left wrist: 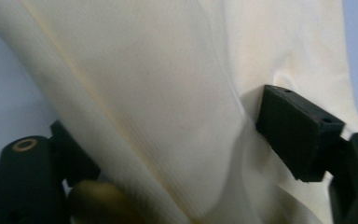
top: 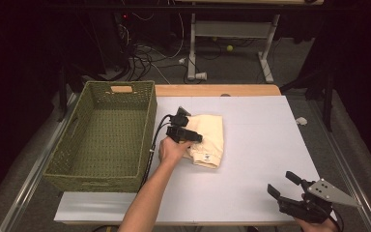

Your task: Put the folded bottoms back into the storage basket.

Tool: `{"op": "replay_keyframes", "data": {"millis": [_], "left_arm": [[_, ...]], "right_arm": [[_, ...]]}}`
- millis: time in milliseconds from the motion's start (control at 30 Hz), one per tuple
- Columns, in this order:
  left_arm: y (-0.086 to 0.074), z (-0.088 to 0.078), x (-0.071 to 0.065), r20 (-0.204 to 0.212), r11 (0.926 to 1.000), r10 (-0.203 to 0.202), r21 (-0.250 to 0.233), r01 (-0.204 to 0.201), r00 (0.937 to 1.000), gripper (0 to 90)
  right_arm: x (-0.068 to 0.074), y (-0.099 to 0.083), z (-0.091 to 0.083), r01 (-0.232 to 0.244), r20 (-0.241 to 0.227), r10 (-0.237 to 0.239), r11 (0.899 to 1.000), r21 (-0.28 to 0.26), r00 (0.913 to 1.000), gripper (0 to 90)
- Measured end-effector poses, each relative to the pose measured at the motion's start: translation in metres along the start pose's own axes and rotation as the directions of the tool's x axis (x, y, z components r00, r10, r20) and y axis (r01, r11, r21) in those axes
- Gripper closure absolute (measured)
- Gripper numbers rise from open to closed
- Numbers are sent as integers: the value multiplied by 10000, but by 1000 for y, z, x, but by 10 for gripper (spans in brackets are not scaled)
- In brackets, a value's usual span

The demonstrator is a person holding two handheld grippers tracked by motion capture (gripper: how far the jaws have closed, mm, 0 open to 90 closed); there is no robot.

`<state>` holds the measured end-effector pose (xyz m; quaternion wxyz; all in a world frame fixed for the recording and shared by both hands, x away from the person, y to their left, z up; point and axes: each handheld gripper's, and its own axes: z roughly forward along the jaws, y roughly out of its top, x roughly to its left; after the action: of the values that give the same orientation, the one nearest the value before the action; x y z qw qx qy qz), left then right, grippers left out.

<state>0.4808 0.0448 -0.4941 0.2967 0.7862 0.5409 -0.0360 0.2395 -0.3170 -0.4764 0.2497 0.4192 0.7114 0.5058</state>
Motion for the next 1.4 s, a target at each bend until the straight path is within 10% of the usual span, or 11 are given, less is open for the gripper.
{"op": "replay_keyframes", "data": {"millis": [233,800,1400], "left_arm": [[0,1,-3,-89,10000,56,-46,-57,9999,241],[0,-2,-2,1153,9998,49,197,-72,9933,567],[5,-22,-18,1258,9990,424,-163,-406,9912,605]], "right_arm": [[0,0,0,51,-5,-51,10000,28,10000,197],[0,0,2,106,9,-106,9998,170,9999,197],[1,0,1,115,-79,-114,9999,67,9999,196]]}}
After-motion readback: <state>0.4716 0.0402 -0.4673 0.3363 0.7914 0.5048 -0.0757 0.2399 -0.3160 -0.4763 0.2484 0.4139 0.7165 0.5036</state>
